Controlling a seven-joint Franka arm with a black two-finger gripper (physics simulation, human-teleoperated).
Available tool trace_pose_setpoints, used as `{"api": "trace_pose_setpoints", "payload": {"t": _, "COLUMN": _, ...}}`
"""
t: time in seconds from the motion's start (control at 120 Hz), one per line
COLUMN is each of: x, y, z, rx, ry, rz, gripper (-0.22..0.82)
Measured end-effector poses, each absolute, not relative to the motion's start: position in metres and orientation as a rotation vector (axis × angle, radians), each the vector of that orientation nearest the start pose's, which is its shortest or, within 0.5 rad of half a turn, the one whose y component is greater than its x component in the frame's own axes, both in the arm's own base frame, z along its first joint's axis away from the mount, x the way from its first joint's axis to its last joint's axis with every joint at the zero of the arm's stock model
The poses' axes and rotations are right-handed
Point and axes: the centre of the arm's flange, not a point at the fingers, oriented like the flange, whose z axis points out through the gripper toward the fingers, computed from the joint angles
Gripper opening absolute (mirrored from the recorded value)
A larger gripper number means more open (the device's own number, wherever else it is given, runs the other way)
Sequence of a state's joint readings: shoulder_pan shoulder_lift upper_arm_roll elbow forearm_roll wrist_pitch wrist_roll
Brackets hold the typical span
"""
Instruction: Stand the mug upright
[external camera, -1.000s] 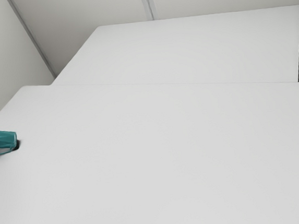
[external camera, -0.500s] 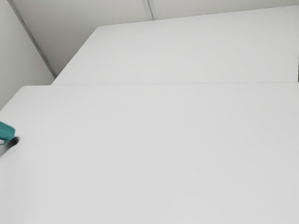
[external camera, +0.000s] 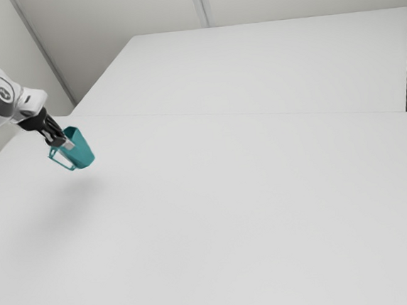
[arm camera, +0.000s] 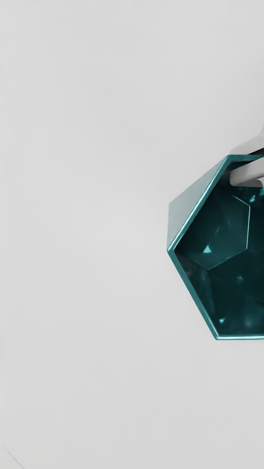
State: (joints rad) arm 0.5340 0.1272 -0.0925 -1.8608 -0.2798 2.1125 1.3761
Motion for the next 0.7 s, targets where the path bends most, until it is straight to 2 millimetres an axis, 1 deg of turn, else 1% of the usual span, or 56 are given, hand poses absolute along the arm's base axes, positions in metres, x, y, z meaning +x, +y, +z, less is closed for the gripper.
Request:
{"api": "trace_pose_setpoints", "payload": {"t": 0.075, "x": 0.568, "y": 0.198, "z": 0.466, "rx": -2.906, "ry": 1.275, "rz": -0.365, "gripper": -0.18}}
{"api": "trace_pose_setpoints", "payload": {"t": 0.15, "x": 0.577, "y": 0.159, "z": 0.463, "rx": -2.919, "ry": 1.263, "rz": -0.302, "gripper": -0.18}}
{"api": "trace_pose_setpoints", "payload": {"t": 0.192, "x": 0.58, "y": 0.143, "z": 0.461, "rx": -2.936, "ry": 1.238, "rz": -0.271, "gripper": -0.18}}
{"api": "trace_pose_setpoints", "payload": {"t": 0.308, "x": 0.584, "y": 0.108, "z": 0.453, "rx": -2.972, "ry": 1.146, "rz": -0.178, "gripper": -0.18}}
{"api": "trace_pose_setpoints", "payload": {"t": 0.408, "x": 0.589, "y": 0.073, "z": 0.445, "rx": -2.981, "ry": 1.089, "rz": -0.115, "gripper": -0.18}}
{"api": "trace_pose_setpoints", "payload": {"t": 0.467, "x": 0.593, "y": 0.057, "z": 0.437, "rx": -2.992, "ry": 1.045, "rz": -0.084, "gripper": -0.18}}
{"api": "trace_pose_setpoints", "payload": {"t": 0.533, "x": 0.597, "y": 0.044, "z": 0.428, "rx": -3.011, "ry": 0.983, "rz": -0.051, "gripper": -0.18}}
{"api": "trace_pose_setpoints", "payload": {"t": 0.7, "x": 0.602, "y": 0.025, "z": 0.404, "rx": -3.065, "ry": 0.807, "rz": 0.019, "gripper": -0.18}}
